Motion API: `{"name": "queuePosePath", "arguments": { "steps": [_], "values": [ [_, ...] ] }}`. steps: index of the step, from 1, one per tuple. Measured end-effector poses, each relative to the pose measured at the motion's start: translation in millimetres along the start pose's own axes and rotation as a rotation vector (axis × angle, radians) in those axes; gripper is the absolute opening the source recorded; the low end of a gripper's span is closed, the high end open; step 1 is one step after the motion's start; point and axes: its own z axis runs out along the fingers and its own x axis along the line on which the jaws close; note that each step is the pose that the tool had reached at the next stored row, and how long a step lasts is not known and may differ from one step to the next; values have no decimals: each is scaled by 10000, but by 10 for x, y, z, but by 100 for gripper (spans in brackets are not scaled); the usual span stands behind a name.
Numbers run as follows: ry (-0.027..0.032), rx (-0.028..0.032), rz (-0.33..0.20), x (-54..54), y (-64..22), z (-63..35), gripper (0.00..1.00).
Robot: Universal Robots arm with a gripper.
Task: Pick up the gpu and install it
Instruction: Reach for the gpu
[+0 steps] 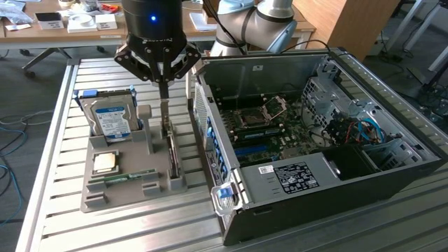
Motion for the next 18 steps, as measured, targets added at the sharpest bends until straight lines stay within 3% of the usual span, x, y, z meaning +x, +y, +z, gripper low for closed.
{"name": "queuePosePath", "arguments": {
  "steps": [7, 18],
  "values": [
    [0, -1, 0, 92, -9, 26, 11],
    [1, 2, -1, 100, -85, 55, 11]
  ]
}}
